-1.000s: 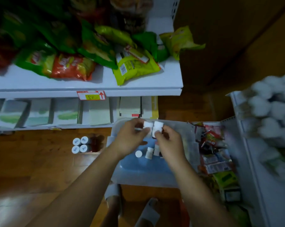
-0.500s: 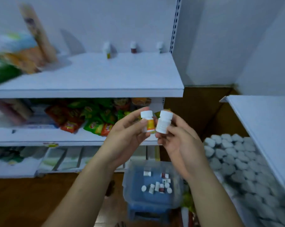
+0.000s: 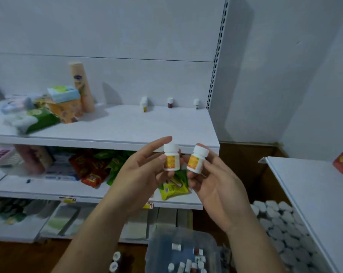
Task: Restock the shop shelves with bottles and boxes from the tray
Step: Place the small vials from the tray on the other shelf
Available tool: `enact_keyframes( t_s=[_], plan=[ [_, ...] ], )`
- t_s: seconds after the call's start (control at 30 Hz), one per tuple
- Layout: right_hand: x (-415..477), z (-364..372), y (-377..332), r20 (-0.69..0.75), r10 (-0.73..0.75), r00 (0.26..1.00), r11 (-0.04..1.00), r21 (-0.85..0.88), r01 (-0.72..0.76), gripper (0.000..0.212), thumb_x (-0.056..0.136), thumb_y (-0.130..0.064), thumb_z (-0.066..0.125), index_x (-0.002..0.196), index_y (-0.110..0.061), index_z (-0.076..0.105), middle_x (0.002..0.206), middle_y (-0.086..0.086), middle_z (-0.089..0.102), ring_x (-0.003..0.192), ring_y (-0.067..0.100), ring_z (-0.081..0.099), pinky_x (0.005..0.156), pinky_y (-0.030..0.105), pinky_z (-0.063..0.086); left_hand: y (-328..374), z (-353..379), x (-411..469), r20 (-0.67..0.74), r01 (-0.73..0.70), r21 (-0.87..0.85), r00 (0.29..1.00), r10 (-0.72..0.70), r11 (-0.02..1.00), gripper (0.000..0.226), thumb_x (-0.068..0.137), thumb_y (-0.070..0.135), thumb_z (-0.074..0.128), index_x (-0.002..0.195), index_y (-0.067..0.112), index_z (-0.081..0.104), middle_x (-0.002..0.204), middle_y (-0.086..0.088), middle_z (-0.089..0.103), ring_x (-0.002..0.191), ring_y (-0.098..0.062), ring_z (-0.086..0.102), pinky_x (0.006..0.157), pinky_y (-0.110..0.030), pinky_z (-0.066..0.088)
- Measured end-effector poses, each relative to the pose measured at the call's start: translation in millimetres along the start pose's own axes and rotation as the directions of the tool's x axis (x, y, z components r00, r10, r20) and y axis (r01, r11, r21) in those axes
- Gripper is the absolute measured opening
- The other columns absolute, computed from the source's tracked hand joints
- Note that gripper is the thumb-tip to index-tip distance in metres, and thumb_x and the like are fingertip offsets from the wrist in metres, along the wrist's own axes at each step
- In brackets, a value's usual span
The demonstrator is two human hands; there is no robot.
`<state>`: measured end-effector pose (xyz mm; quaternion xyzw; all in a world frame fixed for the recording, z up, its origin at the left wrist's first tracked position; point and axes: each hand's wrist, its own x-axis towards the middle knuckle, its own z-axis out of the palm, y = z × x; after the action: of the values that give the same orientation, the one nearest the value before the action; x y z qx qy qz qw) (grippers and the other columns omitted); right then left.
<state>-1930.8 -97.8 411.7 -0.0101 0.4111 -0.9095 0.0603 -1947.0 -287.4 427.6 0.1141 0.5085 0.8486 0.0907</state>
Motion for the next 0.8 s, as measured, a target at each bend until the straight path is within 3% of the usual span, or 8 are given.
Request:
enact_keyframes(
  t_s=[0.13, 0.3, 0.4, 0.5, 0.63, 0.73, 0.8],
  plan=[
    [28, 10, 8, -0.025, 0.008, 1.000, 1.000, -0.003, -0.008, 0.042, 0.097, -0.022, 0.060, 0.136, -0.007, 0.064, 0.111, 0.020, 0.060, 0.077, 0.018, 0.059, 0.067, 0.029, 0.052, 6, -24, 22, -0.023, -0.003, 0.003, 1.000, 0.003, 1.000, 0.045, 0.094, 0.006, 0.060, 0.138, 0.013, 0.067, 0.118, -0.021, 0.071, 0.101, -0.026, 0.070, 0.079, -0.028, 0.061],
    [96, 34, 26, -0.035, -0.079, 0.996, 0.952, -0.298, 0.065, 0.033, 0.088, -0.022, 0.074, 0.121, -0.020, 0.077, 0.103, 0.010, 0.068, 0.086, 0.019, 0.060, 0.077, 0.032, 0.053, 24, -76, 70, -0.046, -0.036, 0.114, 0.998, 0.041, 0.993, 0.042, 0.099, 0.007, 0.062, 0.138, 0.020, 0.067, 0.125, -0.020, 0.072, 0.113, -0.030, 0.070, 0.093, -0.034, 0.060],
    [159, 49, 34, -0.041, -0.176, 0.983, 0.798, -0.590, 0.118, 0.017, 0.098, -0.025, 0.072, 0.114, -0.027, 0.078, 0.102, 0.002, 0.076, 0.088, 0.019, 0.069, 0.084, 0.036, 0.059, 41, -116, 114, -0.073, -0.078, 0.271, 0.992, 0.101, 0.959, 0.041, 0.100, 0.007, 0.064, 0.138, 0.023, 0.065, 0.122, -0.010, 0.075, 0.113, -0.026, 0.072, 0.093, -0.035, 0.060],
    [233, 60, 44, -0.001, -0.267, 0.964, 0.610, -0.774, 0.168, 0.016, 0.100, -0.026, 0.069, 0.113, -0.034, 0.073, 0.103, -0.012, 0.078, 0.098, 0.009, 0.073, 0.087, 0.034, 0.061, 57, -160, 165, -0.085, -0.108, 0.405, 0.984, 0.155, 0.908, 0.039, 0.097, 0.006, 0.070, 0.132, 0.022, 0.068, 0.118, -0.007, 0.077, 0.108, -0.027, 0.074, 0.094, -0.039, 0.061],
    [328, 58, 62, -0.030, -0.324, 0.946, 0.489, -0.861, 0.140, 0.014, 0.100, -0.024, 0.069, 0.108, -0.036, 0.068, 0.100, -0.018, 0.077, 0.098, 0.000, 0.071, 0.092, 0.027, 0.056, 59, -215, 236, -0.114, -0.083, 0.607, 0.975, 0.190, 0.790, 0.041, 0.090, 0.003, 0.079, 0.125, 0.022, 0.069, 0.113, 0.000, 0.079, 0.103, -0.018, 0.076, 0.091, -0.027, 0.059],
    [387, 49, 71, -0.085, -0.334, 0.939, 0.425, -0.902, 0.070, 0.009, 0.101, -0.021, 0.066, 0.106, -0.028, 0.068, 0.097, -0.015, 0.076, 0.098, 0.009, 0.073, 0.091, 0.031, 0.056, 54, -239, 286, -0.117, -0.053, 0.676, 0.977, 0.178, 0.735, 0.042, 0.089, 0.003, 0.079, 0.125, 0.020, 0.067, 0.114, 0.004, 0.077, 0.099, -0.008, 0.076, 0.086, -0.019, 0.058],
    [415, 45, 73, -0.092, -0.334, 0.938, 0.363, -0.931, 0.038, 0.008, 0.101, -0.019, 0.064, 0.108, -0.022, 0.067, 0.095, -0.017, 0.072, 0.094, 0.006, 0.071, 0.085, 0.030, 0.054, 54, -243, 318, -0.078, -0.071, 0.729, 0.979, 0.187, 0.681, 0.038, 0.090, 0.004, 0.078, 0.124, 0.018, 0.067, 0.114, 0.005, 0.076, 0.095, -0.004, 0.076, 0.083, -0.018, 0.059]
  ],
)
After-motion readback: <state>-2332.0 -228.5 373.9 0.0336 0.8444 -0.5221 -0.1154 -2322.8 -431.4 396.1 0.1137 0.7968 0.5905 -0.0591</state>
